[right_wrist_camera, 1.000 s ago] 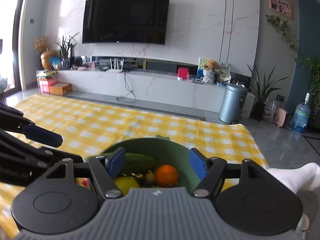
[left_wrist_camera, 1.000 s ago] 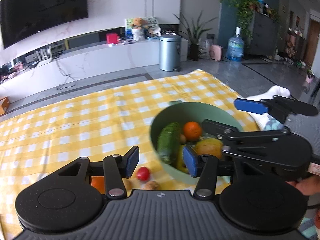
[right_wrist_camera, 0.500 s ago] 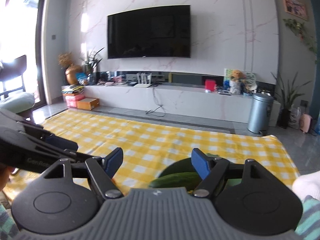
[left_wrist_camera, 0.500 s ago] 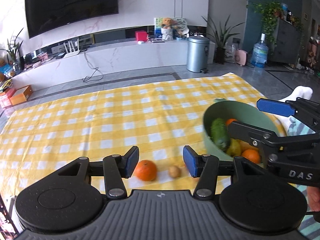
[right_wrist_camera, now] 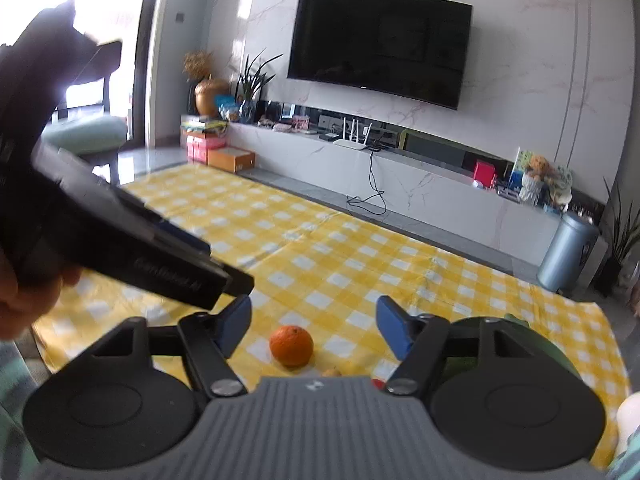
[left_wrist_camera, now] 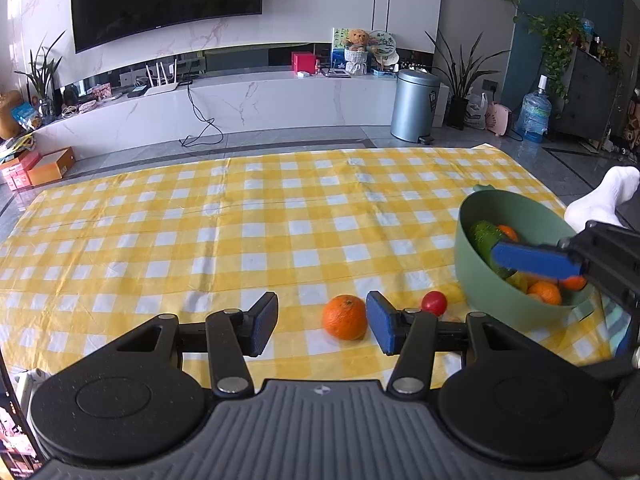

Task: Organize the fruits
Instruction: 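Withdraw both grippers toward the tomato, orange and kiwis left on the cloth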

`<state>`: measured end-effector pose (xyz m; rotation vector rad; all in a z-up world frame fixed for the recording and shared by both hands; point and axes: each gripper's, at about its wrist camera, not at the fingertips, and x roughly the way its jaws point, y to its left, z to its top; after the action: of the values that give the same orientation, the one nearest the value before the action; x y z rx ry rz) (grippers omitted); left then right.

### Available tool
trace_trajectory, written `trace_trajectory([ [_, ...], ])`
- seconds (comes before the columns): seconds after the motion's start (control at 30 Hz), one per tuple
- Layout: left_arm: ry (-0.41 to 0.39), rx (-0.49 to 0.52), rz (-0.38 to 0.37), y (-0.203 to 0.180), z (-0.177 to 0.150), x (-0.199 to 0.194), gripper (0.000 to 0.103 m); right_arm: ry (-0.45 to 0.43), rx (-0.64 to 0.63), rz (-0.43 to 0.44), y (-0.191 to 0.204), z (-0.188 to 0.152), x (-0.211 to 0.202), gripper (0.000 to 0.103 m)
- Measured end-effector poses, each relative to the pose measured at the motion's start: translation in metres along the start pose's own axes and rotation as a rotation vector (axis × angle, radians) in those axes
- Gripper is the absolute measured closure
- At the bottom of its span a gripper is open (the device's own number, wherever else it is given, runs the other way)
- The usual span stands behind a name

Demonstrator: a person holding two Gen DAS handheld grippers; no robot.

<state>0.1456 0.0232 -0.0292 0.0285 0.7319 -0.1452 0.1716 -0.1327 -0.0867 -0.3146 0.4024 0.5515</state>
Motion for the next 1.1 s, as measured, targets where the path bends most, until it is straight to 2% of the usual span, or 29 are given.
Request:
trace_trajectory([
  [0.23,-0.006,0.043,-0.053,0.007,-0.011,0.013,0.043,0.102,-0.128,-0.041,0.032,-0.017,0.023,0.060],
  [0.33,0.001,0.057,-0.070,0.007,-0.017,0.022,0.043,0.153,-0.154,-0.080,0.032,-0.025,0.037,0.063],
  [0.43,0.006,0.066,-0.090,0.006,-0.023,0.033,0.043,0.206,-0.145,-0.110,0.026,-0.033,0.052,0.070],
  [0.57,0.010,0.084,-0.104,0.003,-0.030,0.046,0.043,0.264,-0.152,-0.161,0.023,-0.048,0.065,0.070],
  [0.7,0.004,0.118,-0.103,-0.003,-0.035,0.058,0.043,0.278,-0.205,-0.219,0.024,-0.057,0.068,0.071],
  [0.9,-0.043,0.144,-0.109,-0.011,-0.040,0.068,0.043,0.311,-0.191,-0.257,0.019,-0.063,0.078,0.071],
  [1.1,-0.062,0.079,-0.115,-0.007,-0.040,0.079,0.040,0.320,-0.160,-0.273,0.010,-0.068,0.080,0.071],
])
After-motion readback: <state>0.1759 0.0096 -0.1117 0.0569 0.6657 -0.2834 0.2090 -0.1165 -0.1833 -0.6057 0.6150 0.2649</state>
